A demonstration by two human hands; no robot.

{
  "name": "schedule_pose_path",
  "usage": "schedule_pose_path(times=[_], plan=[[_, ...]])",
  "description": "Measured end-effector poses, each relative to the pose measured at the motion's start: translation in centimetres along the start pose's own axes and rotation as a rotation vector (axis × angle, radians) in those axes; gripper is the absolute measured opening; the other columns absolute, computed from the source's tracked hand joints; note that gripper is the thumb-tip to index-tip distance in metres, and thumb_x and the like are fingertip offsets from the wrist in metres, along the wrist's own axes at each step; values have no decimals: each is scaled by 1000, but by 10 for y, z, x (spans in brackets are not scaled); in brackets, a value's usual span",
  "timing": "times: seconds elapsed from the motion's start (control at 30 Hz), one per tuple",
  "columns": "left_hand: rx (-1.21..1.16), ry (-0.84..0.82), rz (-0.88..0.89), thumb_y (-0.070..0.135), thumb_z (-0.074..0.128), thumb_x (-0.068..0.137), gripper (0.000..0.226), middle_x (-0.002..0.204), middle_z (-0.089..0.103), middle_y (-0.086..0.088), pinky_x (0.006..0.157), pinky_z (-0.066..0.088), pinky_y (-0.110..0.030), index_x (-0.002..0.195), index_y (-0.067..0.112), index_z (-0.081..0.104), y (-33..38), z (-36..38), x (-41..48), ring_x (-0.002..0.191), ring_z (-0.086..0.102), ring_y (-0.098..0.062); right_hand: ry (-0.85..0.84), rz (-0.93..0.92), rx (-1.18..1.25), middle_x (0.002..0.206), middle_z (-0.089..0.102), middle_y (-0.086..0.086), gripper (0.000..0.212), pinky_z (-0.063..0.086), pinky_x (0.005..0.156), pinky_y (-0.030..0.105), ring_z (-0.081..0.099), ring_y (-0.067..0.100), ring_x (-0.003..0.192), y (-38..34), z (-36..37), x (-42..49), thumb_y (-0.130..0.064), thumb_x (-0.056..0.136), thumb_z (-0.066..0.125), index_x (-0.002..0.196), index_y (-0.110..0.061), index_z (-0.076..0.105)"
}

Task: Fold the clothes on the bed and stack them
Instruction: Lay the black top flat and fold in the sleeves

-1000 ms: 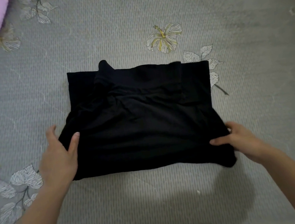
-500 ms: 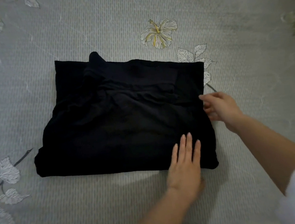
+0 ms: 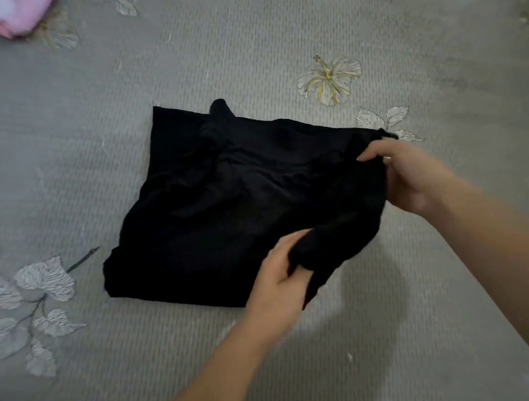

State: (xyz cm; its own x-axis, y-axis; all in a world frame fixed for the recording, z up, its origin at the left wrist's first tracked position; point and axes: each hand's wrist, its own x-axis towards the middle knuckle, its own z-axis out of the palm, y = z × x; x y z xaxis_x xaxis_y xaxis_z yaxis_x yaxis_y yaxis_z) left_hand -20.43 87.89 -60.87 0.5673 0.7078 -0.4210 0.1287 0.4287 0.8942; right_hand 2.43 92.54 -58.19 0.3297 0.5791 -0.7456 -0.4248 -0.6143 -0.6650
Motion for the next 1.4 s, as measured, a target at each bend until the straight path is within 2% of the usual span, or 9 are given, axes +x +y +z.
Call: schedule_pose_path(times=[0.23, 0.47, 0.57, 0.7, 0.8, 0.97, 1.17, 1.3, 1.4], plan=[[-628, 248, -101, 10, 61, 82, 48, 123, 65, -2, 87, 55, -39, 127, 24, 58, -7, -97, -42, 119, 58, -21, -114, -186, -109, 87, 54, 7, 67, 40, 40, 22, 49, 10, 42, -15, 143, -3, -1, 75, 60, 134, -24, 37], [-662, 576, -168, 11, 56, 85, 41, 116, 69, -5, 91, 49, -43, 125, 16, 57, -29, -153, -70, 104, 67, -20, -362, -366, -558, 92, 67, -4, 83, 56, 74, 24, 63, 3, 83, 22, 225, 6, -20, 84, 68, 151, -27, 19], [-483, 827, -316, 15, 60, 89, 28, 93, 70, -6, 72, 51, -29, 118, 11, 58, -44, -158, -74, 80, 66, -14, -201, -472, -702, 90, 64, -11, 62, 47, 74, 15, 59, -2, 81, 43, 206, 12, -17, 84, 64, 141, -23, 39], [-484, 900, -390, 26, 64, 87, 21, 88, 70, -2, 67, 49, -27, 105, 14, 64, -50, -148, -71, 80, 67, -15, 159, -596, -703, 97, 52, -5, 45, 49, 80, 32, 56, 12, 86, 61, 165, 18, -16, 81, 66, 121, -16, 48], [-572, 769, -401, 31, 67, 86, 26, 100, 74, 2, 80, 54, -30, 109, 21, 66, -44, -139, -61, 92, 70, -15, 241, -375, -632, 112, 56, 7, 49, 49, 90, 39, 58, 22, 102, 73, 147, 22, -24, 76, 74, 115, -12, 46], [-579, 883, -396, 21, 65, 88, 25, 107, 68, 3, 86, 53, -40, 112, 25, 60, -31, -135, -39, 98, 65, -18, 12, -6, -533, 85, 71, 7, 18, 58, 66, 35, 70, 21, 76, 87, 143, 14, -15, 81, 70, 96, -5, 67], [-357, 1128, -157, 26, 70, 85, 24, 100, 71, 0, 72, 54, -21, 106, 16, 65, -12, -183, -48, 90, 69, -10, -529, 520, -1130, 76, 73, 19, 48, 52, 46, 25, 69, 24, 54, 84, 135, -31, -38, 98, 45, 92, 6, 62], [-192, 1177, -272, 33, 69, 85, 43, 118, 62, -6, 99, 48, -41, 121, 13, 57, -32, -208, -59, 110, 61, -20, -304, -17, -1111, 59, 67, 3, 28, 49, 47, 25, 63, 20, 50, 74, 138, -26, -33, 90, 58, 74, -10, 60], [-142, 1055, -372, 39, 67, 84, 51, 119, 64, -4, 104, 43, -44, 125, 10, 57, -50, -205, -69, 112, 60, -19, 98, -433, -1079, 87, 60, -4, 28, 44, 66, 28, 59, 17, 87, 63, 139, -5, -37, 79, 70, 93, -16, 57]])
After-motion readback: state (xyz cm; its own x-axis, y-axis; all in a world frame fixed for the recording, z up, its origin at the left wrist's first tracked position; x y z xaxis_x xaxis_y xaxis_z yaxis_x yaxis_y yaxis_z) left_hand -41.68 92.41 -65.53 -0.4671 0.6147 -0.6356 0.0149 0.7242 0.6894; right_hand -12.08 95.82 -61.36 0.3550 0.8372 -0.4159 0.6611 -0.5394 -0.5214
